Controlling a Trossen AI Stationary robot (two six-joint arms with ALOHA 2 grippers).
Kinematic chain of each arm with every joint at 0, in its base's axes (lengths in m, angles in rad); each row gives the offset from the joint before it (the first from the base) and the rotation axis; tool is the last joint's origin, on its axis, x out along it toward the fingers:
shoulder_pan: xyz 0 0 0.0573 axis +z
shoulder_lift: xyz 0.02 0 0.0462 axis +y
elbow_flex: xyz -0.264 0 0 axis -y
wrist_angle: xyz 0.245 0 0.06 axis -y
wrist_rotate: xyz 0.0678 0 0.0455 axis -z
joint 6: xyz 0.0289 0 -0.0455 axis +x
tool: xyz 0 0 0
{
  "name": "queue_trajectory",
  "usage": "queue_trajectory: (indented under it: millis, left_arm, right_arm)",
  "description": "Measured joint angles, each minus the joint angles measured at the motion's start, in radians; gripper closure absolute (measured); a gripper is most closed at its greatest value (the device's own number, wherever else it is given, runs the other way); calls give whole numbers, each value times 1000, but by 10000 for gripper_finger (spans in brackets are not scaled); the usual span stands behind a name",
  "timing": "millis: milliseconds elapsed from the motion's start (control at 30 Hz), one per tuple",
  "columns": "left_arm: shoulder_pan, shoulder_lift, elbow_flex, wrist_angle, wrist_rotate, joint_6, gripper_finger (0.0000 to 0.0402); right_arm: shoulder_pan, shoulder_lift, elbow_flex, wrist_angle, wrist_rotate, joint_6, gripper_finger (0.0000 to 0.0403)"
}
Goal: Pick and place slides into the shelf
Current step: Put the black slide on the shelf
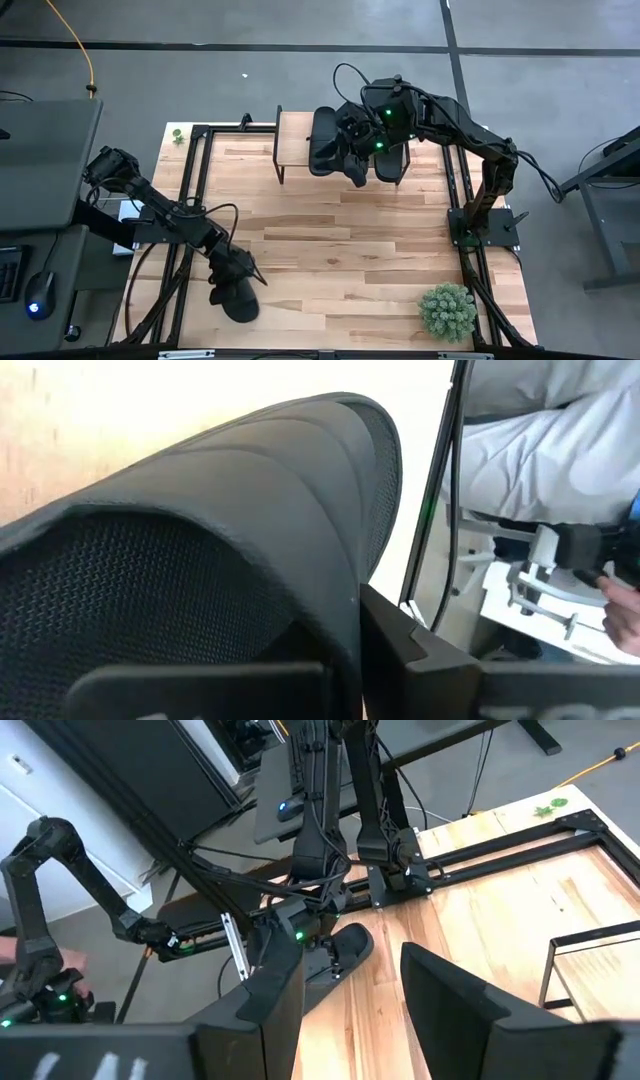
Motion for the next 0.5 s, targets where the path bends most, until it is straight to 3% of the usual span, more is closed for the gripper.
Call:
queue_trajectory:
  millis: [500]
  left_arm:
    - [13, 0, 308, -503, -72, 238, 390]
  right_arm:
    - [23, 0, 0, 0, -2, -161, 245]
